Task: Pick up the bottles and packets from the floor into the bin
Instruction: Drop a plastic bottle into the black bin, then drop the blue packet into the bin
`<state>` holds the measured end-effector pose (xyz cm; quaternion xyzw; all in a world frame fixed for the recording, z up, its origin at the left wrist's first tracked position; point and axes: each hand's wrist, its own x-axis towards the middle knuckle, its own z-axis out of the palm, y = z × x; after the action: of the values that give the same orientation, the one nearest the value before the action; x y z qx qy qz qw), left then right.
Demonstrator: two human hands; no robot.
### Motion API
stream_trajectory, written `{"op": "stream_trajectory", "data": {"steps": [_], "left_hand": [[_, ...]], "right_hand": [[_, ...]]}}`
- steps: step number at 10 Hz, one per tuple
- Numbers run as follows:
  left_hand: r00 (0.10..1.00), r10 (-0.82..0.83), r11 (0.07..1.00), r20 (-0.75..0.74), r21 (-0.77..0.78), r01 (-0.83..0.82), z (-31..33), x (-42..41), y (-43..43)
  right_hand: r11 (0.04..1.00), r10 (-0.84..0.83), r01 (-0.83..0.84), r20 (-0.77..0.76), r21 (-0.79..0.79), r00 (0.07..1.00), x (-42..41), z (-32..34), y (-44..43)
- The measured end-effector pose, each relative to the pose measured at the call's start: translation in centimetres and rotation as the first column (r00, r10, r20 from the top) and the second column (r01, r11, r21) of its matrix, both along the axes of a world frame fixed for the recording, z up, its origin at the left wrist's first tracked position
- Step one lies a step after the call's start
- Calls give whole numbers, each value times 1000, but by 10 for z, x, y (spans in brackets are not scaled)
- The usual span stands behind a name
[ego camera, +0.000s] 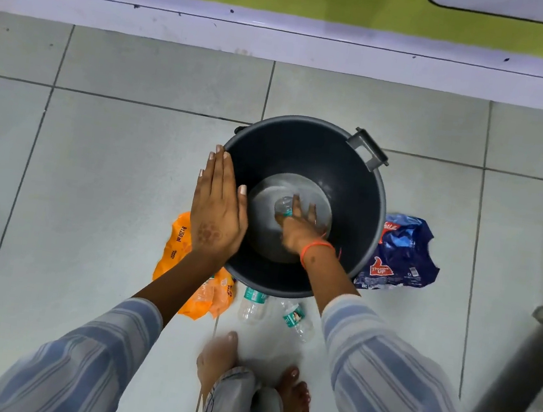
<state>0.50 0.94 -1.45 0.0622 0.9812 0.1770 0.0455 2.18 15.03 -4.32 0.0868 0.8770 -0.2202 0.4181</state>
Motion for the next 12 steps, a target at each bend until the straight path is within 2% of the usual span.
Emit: {"op": "stream_trajectory", "data": {"steps": [1,2,3,4,5,6,7,8,9,10,11,12], "left_hand": [[1000,-9,1000,4,10,9,0,0,0],[1000,-6,1000,5,12,6,0,-1,0],[1000,-10,1000,-11,9,10,-2,0,0],[999,-14,1000,-42,-2,14,-6,0,-1],[997,-23,1000,-78,-4,23,-8,0,-3],[993,-34,999,-112,11,35,-11,-1,-5],[992,-32,999,-121,21,34,-10,-1,-4],[993,-14,999,-118,36,18,-10,-1,-3],[995,-15,999,-102,40,20,-6,-1,-2],[997,-7,999,-80,36,10,-4,0,-1],[998,6,999,-65,51,-3,-3,-1,-1],[998,13,994,-63,112,-6,1,-1,-2]], "right_hand": [[990,-128,140,-471,-10,873,-1,35,8],[740,-481,586,-869,-330,118,27,80,48],[457,-659,808,-751,-372,27,65,48,84],[474,-862,876,-250,-91,441,97,-29,98],[521,-853,854,19,-1,521,106,-72,89],[436,-900,900,8,-16,437,126,-141,77],[508,-860,862,-53,-3,507,129,-143,79],[543,-826,829,-263,-132,499,121,-117,80],[318,-896,908,-400,-274,193,107,-59,83],[478,-670,807,-738,-348,79,101,29,66],[741,-519,536,-851,-405,75,99,68,42],[967,-233,202,-853,-154,467,77,73,13]]}}
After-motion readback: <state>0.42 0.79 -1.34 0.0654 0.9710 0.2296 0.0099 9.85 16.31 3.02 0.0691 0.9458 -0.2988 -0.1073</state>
